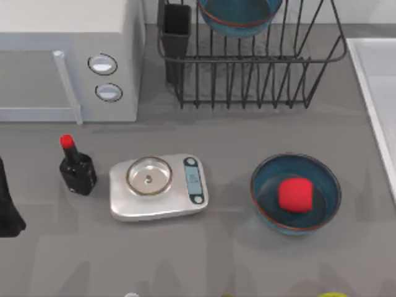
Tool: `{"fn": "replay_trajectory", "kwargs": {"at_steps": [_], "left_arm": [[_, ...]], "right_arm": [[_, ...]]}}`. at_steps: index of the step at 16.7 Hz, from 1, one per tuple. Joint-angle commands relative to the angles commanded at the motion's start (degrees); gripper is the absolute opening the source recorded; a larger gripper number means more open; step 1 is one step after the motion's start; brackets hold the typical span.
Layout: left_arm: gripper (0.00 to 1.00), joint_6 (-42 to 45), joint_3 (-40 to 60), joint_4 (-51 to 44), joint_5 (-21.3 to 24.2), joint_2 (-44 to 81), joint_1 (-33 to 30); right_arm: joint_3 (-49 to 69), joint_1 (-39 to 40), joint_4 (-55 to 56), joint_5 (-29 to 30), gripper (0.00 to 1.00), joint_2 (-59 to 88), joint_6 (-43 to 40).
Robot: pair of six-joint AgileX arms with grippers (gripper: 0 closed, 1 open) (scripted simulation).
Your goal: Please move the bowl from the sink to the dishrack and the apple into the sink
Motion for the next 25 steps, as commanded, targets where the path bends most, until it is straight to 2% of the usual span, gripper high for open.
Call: {"fn": "replay_trajectory", "kwargs": {"at_steps": [5, 25], "left_arm": [[1.00, 0.0, 0.0, 0.0, 0.0, 0.0, 0.0], [1.00, 0.0, 0.0, 0.0, 0.0, 0.0, 0.0]], "right_arm": [[-5.6, -6.2, -5.5, -6.6, 1.00, -8.1, 0.1], [-5.6, -6.2, -5.5, -6.6, 1.00, -8.1, 0.1]]}}
